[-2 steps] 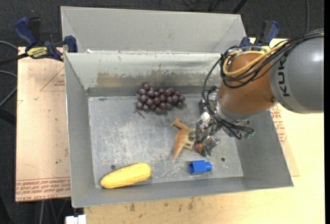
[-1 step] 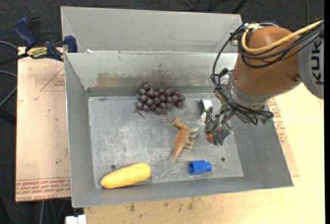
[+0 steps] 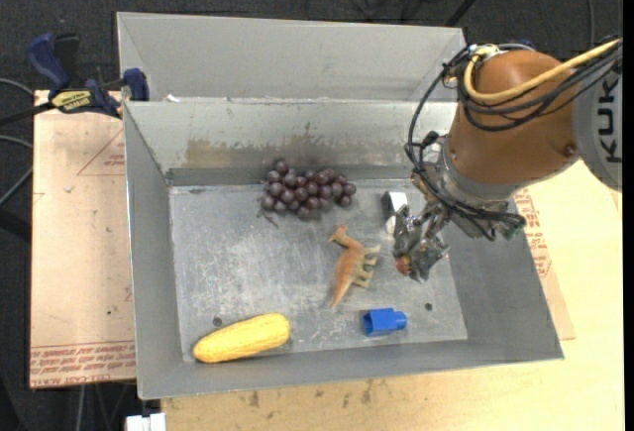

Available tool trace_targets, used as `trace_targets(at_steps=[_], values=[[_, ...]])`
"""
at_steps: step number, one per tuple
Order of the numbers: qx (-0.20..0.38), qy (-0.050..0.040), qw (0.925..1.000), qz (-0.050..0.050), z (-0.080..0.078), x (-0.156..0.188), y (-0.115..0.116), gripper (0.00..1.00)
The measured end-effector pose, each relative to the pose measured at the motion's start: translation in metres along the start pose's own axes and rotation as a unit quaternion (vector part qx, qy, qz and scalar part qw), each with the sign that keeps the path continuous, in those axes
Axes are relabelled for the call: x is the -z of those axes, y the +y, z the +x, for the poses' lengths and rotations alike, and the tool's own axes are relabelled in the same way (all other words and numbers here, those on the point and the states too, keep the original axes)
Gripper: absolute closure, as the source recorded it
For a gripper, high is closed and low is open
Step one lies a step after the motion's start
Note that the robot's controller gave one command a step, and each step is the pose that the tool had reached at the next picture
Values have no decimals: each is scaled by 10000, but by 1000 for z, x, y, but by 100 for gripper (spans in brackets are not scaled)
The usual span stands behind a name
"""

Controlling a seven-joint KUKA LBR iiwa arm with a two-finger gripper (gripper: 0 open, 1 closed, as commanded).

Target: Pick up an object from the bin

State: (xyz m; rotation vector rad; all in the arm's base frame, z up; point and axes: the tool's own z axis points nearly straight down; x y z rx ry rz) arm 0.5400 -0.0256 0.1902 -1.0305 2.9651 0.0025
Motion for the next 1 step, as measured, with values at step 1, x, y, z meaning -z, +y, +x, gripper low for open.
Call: trace_targets(at_steps=[1], values=[[289, 22, 9996, -18, -3, 54, 14, 100]])
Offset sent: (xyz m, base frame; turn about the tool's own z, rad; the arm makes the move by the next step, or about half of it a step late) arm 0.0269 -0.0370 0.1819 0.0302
